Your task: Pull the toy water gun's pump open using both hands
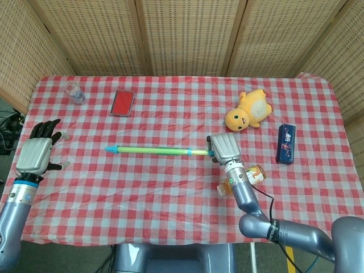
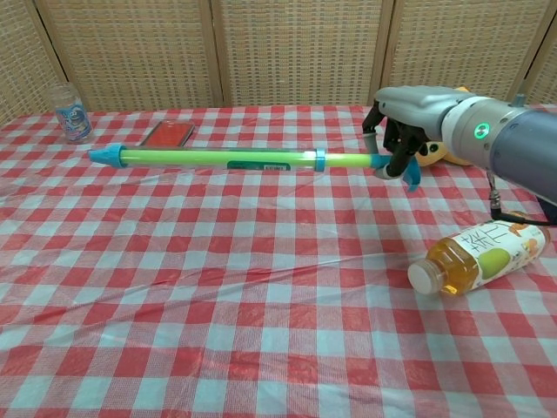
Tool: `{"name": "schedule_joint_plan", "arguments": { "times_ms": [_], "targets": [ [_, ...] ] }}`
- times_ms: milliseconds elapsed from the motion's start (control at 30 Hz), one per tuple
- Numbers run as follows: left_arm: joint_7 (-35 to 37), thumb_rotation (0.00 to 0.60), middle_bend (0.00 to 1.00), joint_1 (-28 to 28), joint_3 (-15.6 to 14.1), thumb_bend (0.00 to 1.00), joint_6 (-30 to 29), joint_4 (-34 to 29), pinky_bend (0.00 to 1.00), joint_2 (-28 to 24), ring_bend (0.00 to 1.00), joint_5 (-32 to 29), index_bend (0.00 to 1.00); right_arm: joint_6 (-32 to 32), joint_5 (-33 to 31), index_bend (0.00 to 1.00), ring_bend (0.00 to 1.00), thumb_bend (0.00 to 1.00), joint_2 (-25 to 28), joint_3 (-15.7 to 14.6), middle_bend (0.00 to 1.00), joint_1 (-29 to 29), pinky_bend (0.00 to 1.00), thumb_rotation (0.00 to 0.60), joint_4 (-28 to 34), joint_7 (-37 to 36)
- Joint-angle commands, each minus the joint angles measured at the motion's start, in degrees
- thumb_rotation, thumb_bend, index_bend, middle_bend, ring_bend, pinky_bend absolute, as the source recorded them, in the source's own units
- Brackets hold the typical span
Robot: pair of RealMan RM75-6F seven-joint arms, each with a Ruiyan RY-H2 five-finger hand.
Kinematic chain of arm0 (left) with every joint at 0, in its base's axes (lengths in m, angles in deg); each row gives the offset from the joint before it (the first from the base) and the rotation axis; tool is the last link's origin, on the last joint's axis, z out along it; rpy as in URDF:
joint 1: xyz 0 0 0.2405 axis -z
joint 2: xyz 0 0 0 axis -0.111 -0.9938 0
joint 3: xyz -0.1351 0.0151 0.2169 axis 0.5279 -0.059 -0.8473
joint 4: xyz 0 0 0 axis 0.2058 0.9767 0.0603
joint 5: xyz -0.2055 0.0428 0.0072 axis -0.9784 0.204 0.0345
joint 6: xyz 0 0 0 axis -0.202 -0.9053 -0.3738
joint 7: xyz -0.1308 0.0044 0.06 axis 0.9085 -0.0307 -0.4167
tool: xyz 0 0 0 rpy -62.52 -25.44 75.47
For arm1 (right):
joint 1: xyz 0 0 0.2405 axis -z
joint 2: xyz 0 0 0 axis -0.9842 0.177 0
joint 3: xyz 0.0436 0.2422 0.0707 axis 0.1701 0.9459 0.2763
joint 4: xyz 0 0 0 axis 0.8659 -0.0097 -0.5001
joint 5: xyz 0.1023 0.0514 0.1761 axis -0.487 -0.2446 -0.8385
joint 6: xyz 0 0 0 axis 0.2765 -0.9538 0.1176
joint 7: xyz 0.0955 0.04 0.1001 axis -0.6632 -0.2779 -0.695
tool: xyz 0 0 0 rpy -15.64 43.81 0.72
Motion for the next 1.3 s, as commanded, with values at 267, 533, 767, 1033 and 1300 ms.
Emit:
{"name": "schedule_joint_plan", "arguments": {
  "times_ms": [267,533,767,1033,1300],
  "targets": [
    [-7.57,0.600,0.00,9.90,3.35,0.09,4.88,-1.95,0.00,3.65,0.00,-9.48,0.35,-1.86,-2.01,0.87,0.96,0.49,1.01,-1.12,1.00,-1.02,0.70,0.600,1.67,0.45],
    [-9.17,0.600,0.00,14.61,2.78,0.17,8.77,-2.25,0.00,5.02,0.00,-16.59,0.37,-2.60,-2.62,0.87,0.96,0.49,1.40,-1.80,1.00,-1.65,0.70,0.600,1.83,0.18],
    [-11.90,0.600,0.00,18.92,2.11,0.17,8.97,-0.45,0.00,7.95,0.00,-21.82,0.41,-2.72,-3.01,0.87,0.96,0.49,1.69,-2.37,1.00,-1.89,0.70,0.600,1.88,-0.60],
    [-16.00,0.600,0.00,22.56,0.96,0.17,4.51,1.81,0.00,12.62,0.00,-25.20,0.42,-2.49,-3.73,0.87,0.96,0.49,1.78,-3.09,1.00,-1.72,0.70,0.600,1.23,-2.15],
    [-17.88,0.600,0.00,24.49,0.35,0.17,2.79,2.18,0.00,14.87,0.00,-27.44,0.44,-2.20,-3.84,0.87,0.96,0.49,2.32,-3.56,1.00,-1.58,0.70,0.600,0.99,-3.50]
  ]
}}
